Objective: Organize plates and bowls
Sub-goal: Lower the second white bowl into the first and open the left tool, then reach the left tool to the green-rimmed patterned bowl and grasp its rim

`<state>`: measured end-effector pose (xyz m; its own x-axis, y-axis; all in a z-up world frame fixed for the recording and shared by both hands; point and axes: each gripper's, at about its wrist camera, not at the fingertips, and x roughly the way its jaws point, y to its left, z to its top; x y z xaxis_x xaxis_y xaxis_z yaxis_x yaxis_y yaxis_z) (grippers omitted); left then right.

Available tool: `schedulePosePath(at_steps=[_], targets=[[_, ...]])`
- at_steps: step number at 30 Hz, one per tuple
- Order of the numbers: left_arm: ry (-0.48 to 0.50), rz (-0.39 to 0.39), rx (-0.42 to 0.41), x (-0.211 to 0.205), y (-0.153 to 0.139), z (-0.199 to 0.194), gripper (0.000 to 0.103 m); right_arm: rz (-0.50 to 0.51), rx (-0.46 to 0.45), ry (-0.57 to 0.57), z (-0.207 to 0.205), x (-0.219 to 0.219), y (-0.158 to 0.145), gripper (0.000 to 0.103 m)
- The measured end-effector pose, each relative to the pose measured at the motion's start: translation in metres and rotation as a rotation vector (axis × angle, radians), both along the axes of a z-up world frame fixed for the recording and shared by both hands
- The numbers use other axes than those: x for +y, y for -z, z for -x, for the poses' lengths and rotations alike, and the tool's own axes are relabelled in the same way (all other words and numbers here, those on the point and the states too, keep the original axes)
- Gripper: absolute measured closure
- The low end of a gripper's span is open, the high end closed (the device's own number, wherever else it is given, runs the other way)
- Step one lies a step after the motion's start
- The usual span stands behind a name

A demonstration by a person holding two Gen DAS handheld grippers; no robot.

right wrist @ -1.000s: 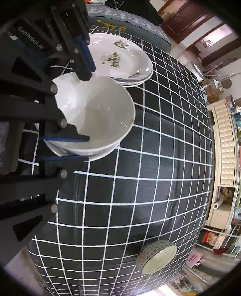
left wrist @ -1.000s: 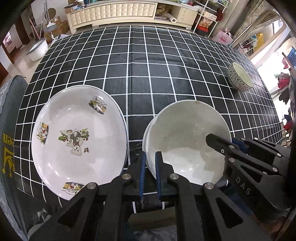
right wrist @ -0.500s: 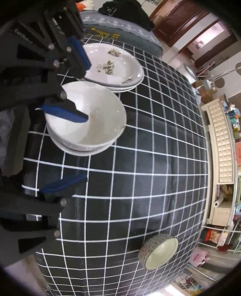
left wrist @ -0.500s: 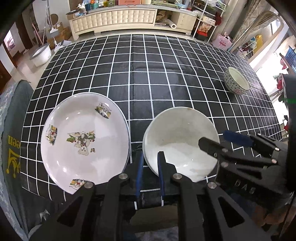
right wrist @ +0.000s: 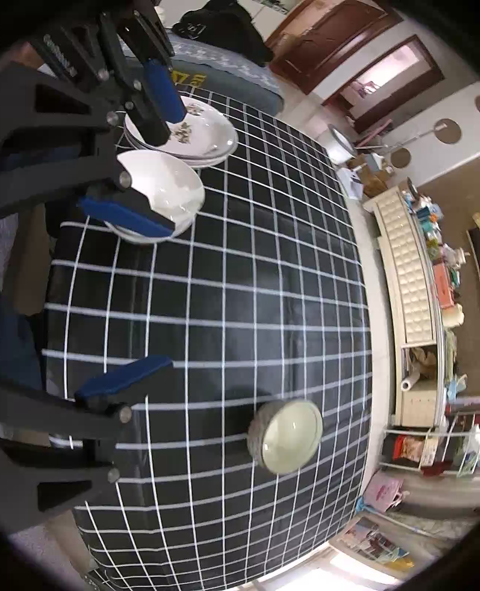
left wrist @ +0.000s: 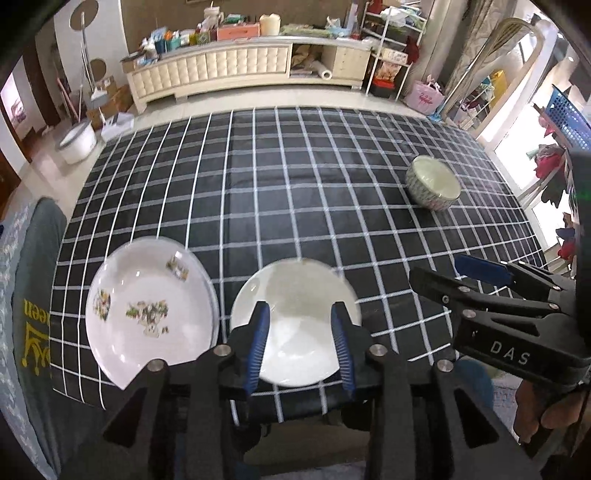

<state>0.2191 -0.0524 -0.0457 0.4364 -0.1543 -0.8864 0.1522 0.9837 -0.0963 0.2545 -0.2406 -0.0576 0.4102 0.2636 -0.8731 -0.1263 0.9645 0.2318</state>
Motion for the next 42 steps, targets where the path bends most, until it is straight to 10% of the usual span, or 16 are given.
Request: schedulePosePath(at_steps=[19,42], targets=[[0.145,-0.014,-0.068,-0.13,-0.033,-0.05,0.066,0.034,-0.037,0.089,-0.042,-0.111,-0.019,0.028],[0.097,-0.07,0.044,-0.188,0.034,-0.159,0.047,0.105,0.051,0.11,-0.117,-0.162,0.038,0.018]])
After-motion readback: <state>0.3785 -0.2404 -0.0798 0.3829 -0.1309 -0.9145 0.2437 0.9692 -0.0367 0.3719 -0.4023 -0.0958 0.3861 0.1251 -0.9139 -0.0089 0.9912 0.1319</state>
